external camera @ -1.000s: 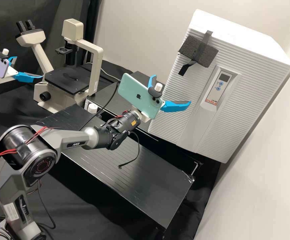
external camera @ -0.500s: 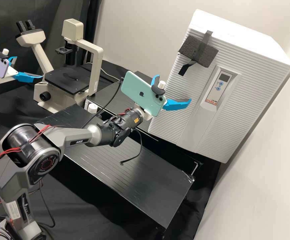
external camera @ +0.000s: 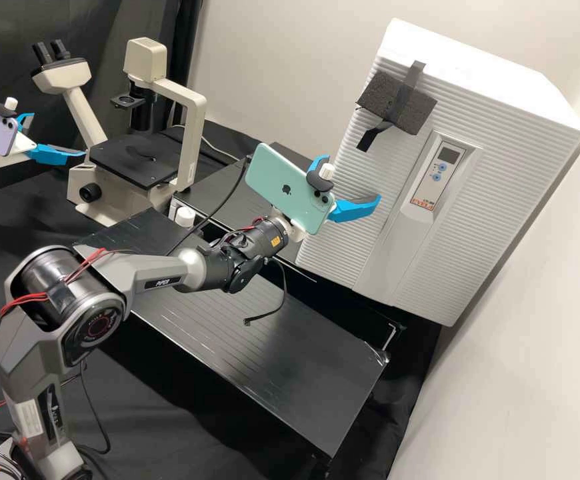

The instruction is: Open the incubator door.

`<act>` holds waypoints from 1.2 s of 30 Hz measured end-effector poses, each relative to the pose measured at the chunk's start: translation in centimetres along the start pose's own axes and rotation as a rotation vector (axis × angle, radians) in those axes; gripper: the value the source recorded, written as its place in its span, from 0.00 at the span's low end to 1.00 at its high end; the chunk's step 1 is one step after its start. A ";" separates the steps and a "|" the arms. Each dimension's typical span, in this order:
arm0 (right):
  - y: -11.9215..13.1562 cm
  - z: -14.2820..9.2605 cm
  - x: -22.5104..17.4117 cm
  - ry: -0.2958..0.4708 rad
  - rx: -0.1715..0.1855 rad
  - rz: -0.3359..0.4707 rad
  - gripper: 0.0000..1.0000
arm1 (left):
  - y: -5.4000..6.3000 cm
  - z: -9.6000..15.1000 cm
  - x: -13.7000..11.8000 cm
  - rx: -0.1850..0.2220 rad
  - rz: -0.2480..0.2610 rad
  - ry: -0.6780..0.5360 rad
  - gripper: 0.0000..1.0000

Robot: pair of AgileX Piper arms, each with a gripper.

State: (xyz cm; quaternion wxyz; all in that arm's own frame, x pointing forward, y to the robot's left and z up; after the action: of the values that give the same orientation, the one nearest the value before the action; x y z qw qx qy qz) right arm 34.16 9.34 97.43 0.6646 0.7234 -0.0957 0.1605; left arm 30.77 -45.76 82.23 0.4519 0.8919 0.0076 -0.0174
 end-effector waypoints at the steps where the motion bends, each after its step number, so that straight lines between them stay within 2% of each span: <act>1: 0.0 0.0 0.0 -0.002 0.002 0.003 0.00 | 0.0 0.0 0.0 0.000 0.000 0.000 1.00; 20: 0.1 0.2 0.0 -0.014 0.004 0.000 0.00 | 0.0 0.0 0.0 0.000 0.000 0.000 1.00; 33: 0.3 0.7 -0.4 -0.010 -0.033 -0.004 0.00 | 0.0 0.0 0.0 0.000 0.000 0.000 1.00; 35: 0.6 0.8 -0.7 -0.009 -0.027 0.006 0.00 | 0.0 0.0 0.0 0.000 0.000 0.000 1.00; 36: 0.8 0.8 -0.9 -0.009 -0.010 0.011 0.00 | 0.0 0.0 0.0 0.000 0.000 0.000 1.00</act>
State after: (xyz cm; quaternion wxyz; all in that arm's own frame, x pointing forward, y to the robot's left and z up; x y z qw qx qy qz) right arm 33.11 8.39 97.74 0.6671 0.7201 -0.1034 0.1606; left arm 30.77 -45.76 82.23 0.4519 0.8919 0.0076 -0.0174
